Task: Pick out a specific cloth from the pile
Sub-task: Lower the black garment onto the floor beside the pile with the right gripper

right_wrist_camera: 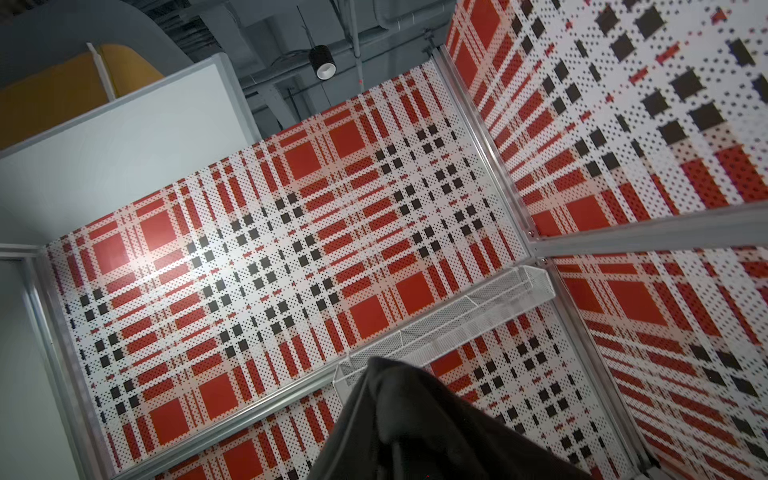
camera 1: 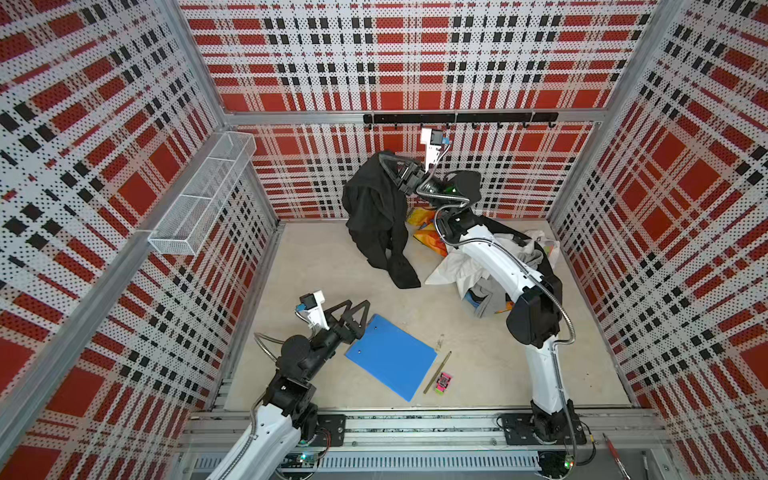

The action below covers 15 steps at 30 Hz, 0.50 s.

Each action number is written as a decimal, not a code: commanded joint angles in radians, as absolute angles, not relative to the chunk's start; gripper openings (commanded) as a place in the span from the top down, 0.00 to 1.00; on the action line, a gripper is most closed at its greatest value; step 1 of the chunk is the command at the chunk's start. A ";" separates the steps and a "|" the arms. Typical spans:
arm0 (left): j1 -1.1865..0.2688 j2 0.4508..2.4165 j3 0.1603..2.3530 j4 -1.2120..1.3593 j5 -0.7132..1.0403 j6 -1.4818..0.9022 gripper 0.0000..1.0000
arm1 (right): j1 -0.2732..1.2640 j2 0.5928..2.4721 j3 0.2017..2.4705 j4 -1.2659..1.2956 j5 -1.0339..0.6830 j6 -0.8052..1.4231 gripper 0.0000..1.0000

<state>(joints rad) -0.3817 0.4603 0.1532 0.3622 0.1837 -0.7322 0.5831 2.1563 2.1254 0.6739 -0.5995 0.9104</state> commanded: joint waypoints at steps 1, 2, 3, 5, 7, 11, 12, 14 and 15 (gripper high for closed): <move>-0.373 0.482 0.173 0.360 0.191 -0.715 0.01 | 0.586 2.108 1.989 0.782 -0.564 0.917 1.00; -0.373 0.492 0.177 0.360 0.197 -0.712 0.01 | 0.585 2.104 1.951 0.785 -0.558 0.913 1.00; -0.373 0.501 0.182 0.362 0.201 -0.710 0.01 | 0.586 2.103 1.920 0.787 -0.554 0.911 1.00; -0.371 0.522 0.187 0.367 0.206 -0.707 0.01 | 0.587 2.107 1.863 0.794 -0.554 0.913 1.00; -0.371 0.535 0.189 0.381 0.210 -0.709 0.01 | 0.588 2.113 1.822 0.800 -0.549 0.918 1.00; -0.371 0.558 0.184 0.409 0.207 -0.718 0.01 | 0.613 2.133 1.821 0.711 -0.532 0.872 1.00; -0.371 0.561 0.184 0.411 0.209 -0.718 0.01 | 0.617 2.135 1.817 0.688 -0.520 0.859 1.00; -0.372 0.563 0.186 0.413 0.213 -0.720 0.01 | 0.618 2.135 1.784 0.676 -0.491 0.851 1.00; -0.371 0.560 0.186 0.413 0.213 -0.719 0.01 | 0.618 2.130 1.760 0.674 -0.471 0.851 1.00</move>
<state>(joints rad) -0.3801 0.5625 0.1543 0.3737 0.2024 -0.7280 0.6086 2.1475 1.7969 0.6544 -0.5262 0.8825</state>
